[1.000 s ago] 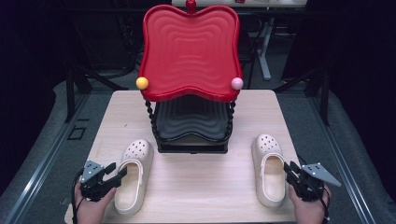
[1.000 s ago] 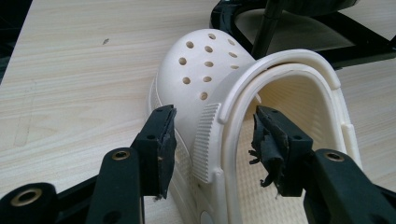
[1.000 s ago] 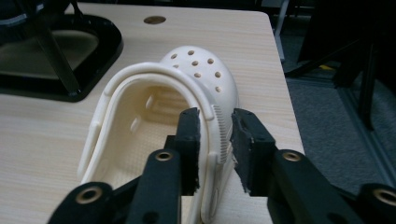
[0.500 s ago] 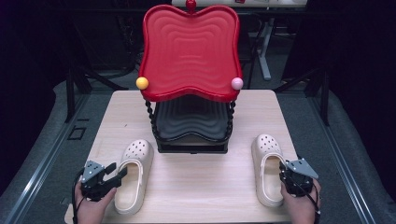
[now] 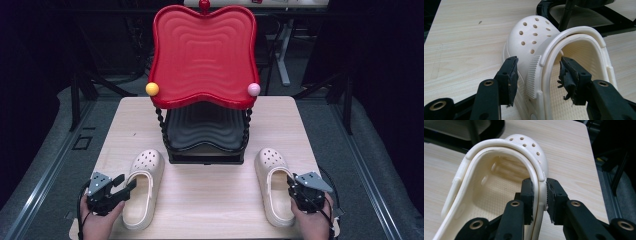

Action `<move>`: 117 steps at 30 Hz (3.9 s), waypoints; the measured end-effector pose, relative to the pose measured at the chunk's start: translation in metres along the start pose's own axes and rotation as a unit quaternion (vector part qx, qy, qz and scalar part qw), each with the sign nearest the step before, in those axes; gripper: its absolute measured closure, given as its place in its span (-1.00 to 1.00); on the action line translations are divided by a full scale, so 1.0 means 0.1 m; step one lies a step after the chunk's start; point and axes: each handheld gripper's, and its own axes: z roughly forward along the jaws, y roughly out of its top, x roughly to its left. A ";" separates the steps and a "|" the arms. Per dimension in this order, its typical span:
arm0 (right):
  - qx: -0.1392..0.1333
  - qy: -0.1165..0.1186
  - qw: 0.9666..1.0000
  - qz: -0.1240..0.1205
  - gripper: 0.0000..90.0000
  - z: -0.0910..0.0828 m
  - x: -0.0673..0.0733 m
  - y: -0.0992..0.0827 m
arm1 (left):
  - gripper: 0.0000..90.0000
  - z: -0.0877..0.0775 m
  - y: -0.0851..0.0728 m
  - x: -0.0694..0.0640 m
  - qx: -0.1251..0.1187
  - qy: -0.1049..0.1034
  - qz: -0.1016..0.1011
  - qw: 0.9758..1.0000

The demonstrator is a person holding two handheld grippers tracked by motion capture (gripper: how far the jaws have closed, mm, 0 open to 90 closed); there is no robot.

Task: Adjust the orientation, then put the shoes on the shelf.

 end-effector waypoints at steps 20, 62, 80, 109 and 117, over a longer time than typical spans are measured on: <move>-0.002 0.027 1.000 -0.011 0.48 -0.04 0.21 0.00 | 0.13 -0.03 0.03 -0.07 0.002 0.011 0.038 0.999; 0.000 0.028 0.999 -0.047 0.67 0.03 0.25 0.09 | 0.62 0.10 0.14 -0.17 0.037 0.051 0.094 0.994; -0.006 0.023 0.999 -0.037 0.68 -0.11 0.26 0.11 | 0.67 -0.10 0.16 -0.13 0.024 0.037 0.075 0.996; -0.067 0.035 0.995 -0.057 0.68 -0.70 0.43 0.49 | 0.66 -0.53 0.51 -0.42 -0.024 -0.008 0.087 0.996; -0.081 0.051 0.993 -0.064 0.68 -0.75 0.54 0.55 | 0.67 -0.53 0.55 -0.53 -0.028 -0.021 0.098 0.995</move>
